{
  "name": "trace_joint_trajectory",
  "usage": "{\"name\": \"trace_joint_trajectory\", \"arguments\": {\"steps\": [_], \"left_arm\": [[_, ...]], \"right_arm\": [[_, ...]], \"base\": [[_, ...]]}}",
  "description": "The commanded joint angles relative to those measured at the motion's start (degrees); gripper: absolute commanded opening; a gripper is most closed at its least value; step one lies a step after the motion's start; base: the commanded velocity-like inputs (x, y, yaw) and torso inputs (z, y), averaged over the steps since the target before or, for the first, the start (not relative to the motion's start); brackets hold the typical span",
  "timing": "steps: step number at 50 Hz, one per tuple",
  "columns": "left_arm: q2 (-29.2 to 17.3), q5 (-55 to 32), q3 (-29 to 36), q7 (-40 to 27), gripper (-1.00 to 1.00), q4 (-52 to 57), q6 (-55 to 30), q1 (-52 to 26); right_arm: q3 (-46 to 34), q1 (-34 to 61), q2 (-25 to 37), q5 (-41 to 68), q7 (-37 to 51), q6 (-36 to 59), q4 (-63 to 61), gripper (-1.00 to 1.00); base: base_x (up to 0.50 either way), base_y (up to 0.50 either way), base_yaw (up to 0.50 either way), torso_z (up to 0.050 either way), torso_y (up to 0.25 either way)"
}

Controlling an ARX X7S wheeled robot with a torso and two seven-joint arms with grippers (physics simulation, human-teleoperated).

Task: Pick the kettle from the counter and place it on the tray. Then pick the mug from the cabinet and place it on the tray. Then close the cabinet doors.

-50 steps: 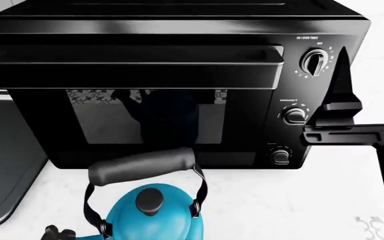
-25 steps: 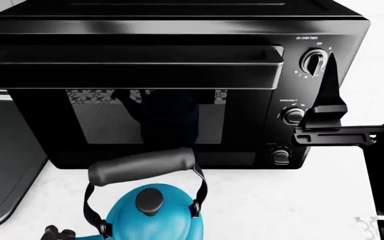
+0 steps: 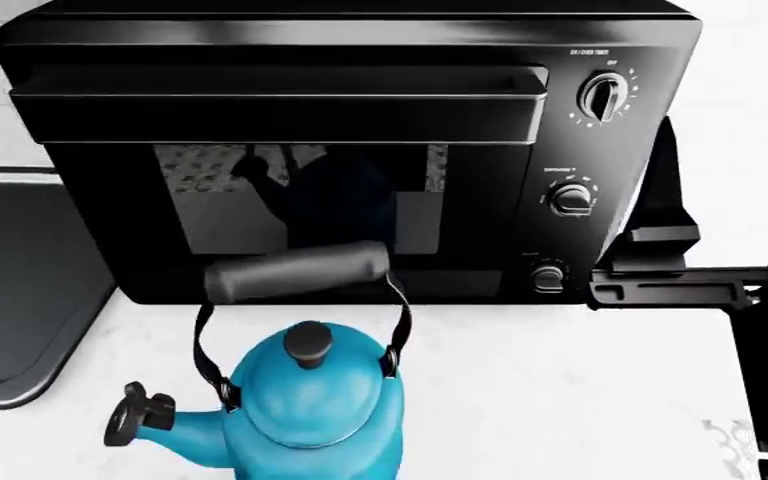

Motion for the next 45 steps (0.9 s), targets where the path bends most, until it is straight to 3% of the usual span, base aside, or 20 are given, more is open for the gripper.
{"name": "trace_joint_trajectory", "arguments": {"steps": [1, 11, 20, 21, 24, 27, 30, 31, 45], "left_arm": [[-0.70, -1.88, -0.08, 1.22, -1.00, 13.81, -6.70, 1.07], [-1.90, -4.24, 0.01, 5.29, -1.00, 34.11, -18.88, 7.55], [-2.89, -8.60, -5.67, 9.57, -1.00, 68.73, -39.53, 24.62], [-3.43, -11.63, -7.23, 8.35, -1.00, 70.93, -39.55, 27.74], [-12.71, -37.42, -17.39, -16.34, -1.00, 75.03, -39.54, 35.60], [-16.93, -63.20, -23.99, -42.12, -1.00, 78.24, -39.17, 43.07], [-18.55, -88.98, -26.72, -44.86, -1.00, 80.30, -37.78, 48.60], [-18.77, -91.02, -27.13, -45.12, -1.00, 80.42, -37.34, 49.59], [-20.85, -93.12, -26.60, -45.25, -1.00, 81.80, -34.33, 53.76]], "right_arm": [[-3.89, 2.58, 1.31, -0.42, 1.45, -1.71, -1.13, 1.00], [-19.07, 12.64, 3.57, -3.27, 3.30, -7.92, -1.14, 1.00], [-33.63, 17.81, 4.69, -10.23, 6.06, -14.86, -1.11, 1.00], [-34.42, 17.46, 4.84, -11.02, 6.42, -15.76, -1.08, 1.00], [-36.24, 15.51, 4.74, -14.11, 7.44, -17.26, -0.90, 1.00], [-37.65, 14.73, 5.02, -16.07, 8.25, -17.55, -0.96, 1.00], [-38.43, 14.27, 4.60, -17.08, 9.22, -17.43, -0.54, 1.00], [-38.55, 14.11, 4.36, -17.10, 9.46, -17.43, -0.34, 1.00], [-39.31, 15.05, 4.30, -17.50, 10.50, -16.15, -0.93, 1.00]], "base": [[-0.50, 0.00, 0.00, 0.000, 0.000], [-0.49, 0.00, 0.00, 0.000, 0.000], [0.00, 0.00, 0.00, 0.000, 0.000], [0.00, 0.00, 0.00, 0.000, 0.000], [0.00, 0.00, 0.00, 0.000, 0.000], [0.00, 0.00, 0.00, 0.000, 0.000], [0.00, 0.00, 0.00, 0.000, 0.000], [0.00, 0.27, 0.00, 0.000, 0.000], [0.00, 0.50, 0.00, 0.000, 0.000]]}}
